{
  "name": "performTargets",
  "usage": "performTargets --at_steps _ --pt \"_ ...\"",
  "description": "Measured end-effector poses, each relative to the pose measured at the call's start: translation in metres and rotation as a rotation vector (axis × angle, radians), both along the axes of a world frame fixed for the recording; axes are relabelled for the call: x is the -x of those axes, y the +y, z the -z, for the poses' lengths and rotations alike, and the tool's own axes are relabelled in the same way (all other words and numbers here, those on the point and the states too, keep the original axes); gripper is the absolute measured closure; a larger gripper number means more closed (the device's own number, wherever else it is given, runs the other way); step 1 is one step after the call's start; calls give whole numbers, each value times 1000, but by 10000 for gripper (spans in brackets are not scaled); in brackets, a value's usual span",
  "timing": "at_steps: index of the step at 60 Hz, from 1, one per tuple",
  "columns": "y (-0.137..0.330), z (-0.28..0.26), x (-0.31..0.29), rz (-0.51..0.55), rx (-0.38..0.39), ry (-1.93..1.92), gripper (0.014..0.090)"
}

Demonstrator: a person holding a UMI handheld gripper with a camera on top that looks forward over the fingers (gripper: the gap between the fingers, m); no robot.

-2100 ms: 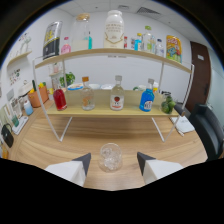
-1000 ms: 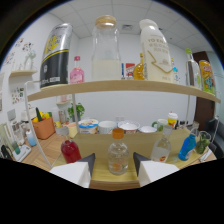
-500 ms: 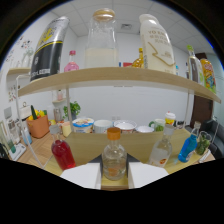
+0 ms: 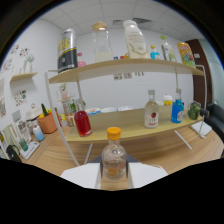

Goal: Make me a cup of Mount Fuji.

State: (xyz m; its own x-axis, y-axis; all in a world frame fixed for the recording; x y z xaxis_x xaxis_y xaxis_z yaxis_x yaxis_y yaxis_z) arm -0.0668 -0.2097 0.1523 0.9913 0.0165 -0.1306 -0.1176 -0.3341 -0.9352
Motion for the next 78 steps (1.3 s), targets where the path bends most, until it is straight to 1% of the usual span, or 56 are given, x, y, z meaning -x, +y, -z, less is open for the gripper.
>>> performTargets --at_steps 6,14,22,33,42,53,59,68,73,78 --pt "-15 29 -2 41 56 160 698" --pt "-21 48 -4 97 106 433 699" --pt "-15 44 -3 134 110 771 697" --pt "-2 29 -11 183 85 1174 698" --pt "5 14 -9 179 76 1460 700" --pt "9 10 -8 192 84 1721 699" --pt "8 13 -9 204 85 1770 699" --pt "5 14 -7 206 102 1738 698" --pt "2 11 -5 198 97 1607 698" --pt "-2 -6 -4 171 55 1386 697"
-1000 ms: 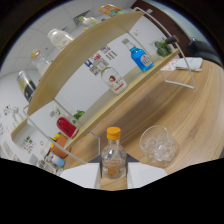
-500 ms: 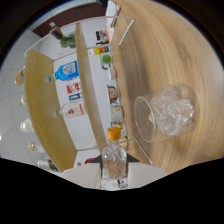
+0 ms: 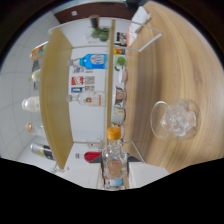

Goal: Make me a cup of Mount Fuji.

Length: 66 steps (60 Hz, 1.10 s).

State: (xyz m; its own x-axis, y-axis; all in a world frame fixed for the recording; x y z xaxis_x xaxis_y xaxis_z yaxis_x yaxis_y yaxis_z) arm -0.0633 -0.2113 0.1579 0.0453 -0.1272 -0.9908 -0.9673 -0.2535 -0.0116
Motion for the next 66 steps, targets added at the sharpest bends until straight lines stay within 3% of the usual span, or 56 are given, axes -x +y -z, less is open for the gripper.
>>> performTargets --at_steps 14,22,45,52,66 --pt "-10 -65 25 40 -176 -901 695" --pt "-6 -40 73 -48 -202 -1184 697" --pt "9 110 130 -320 -15 -1457 699" --pt "10 120 135 -345 8 -1469 699" --pt "6 145 135 -430 126 -1446 695"
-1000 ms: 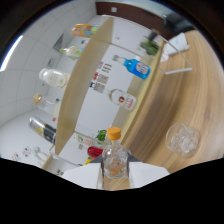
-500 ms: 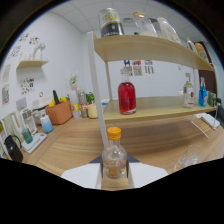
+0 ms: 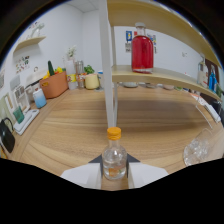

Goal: Make me a cup of Mount Fuji.

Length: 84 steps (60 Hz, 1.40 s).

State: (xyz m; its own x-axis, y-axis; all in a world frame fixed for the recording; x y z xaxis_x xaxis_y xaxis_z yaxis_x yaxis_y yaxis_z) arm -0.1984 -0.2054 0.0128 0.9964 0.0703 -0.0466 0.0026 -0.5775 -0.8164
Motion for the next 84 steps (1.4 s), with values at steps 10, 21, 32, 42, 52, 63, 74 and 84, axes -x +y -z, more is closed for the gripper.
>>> performTargets --at_steps 10,21,32,42,52,63,74,84 --pt "-3 2 1 -9 8 -6 687" --pt "-12 2 2 -24 13 -8 675" --pt "-28 -1 4 -50 0 -8 518" --pt "-48 -31 3 -73 -42 37 189" --pt "-69 -98 -15 -107 -156 42 190" --pt "-88 -164 -72 -95 -288 31 183" --pt "-94 -160 -157 -11 -279 33 185" --pt "-78 -136 -231 71 -217 10 195"
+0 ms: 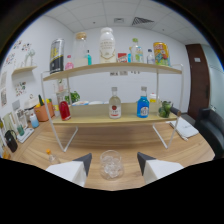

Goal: Make me a cup of Mount Fuji.

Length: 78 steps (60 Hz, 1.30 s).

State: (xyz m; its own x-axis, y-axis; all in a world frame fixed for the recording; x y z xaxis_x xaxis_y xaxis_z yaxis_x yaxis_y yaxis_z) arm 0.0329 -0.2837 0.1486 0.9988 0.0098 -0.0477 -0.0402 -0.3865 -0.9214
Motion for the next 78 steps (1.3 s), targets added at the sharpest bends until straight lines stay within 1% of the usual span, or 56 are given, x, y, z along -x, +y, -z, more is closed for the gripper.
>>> performTargets --at_steps 3,12,17,24,30,32,38,40,43,46,57,63,71,78 --pt "11 -4 -16 12 -1 -10 194" --pt "57 -44 -49 25 -87 -3 190" --pt "84 -61 -61 19 -114 6 188" --pt "118 -68 -76 14 -127 10 198" --pt "143 -63 -87 12 -112 11 223" --pt "151 -60 -90 9 -104 9 244" --pt "170 -46 -95 0 -76 2 355" --pt "174 -42 -96 -5 -67 1 421" --pt "180 -39 -97 -6 -66 -2 551" --pt "183 -39 -100 0 -69 -9 663" --pt "182 -40 -101 12 -69 -19 679" --pt "171 -48 -97 11 -73 12 682" --pt "144 -64 -94 18 -96 19 685" --pt "112 -50 -89 26 -75 48 686"
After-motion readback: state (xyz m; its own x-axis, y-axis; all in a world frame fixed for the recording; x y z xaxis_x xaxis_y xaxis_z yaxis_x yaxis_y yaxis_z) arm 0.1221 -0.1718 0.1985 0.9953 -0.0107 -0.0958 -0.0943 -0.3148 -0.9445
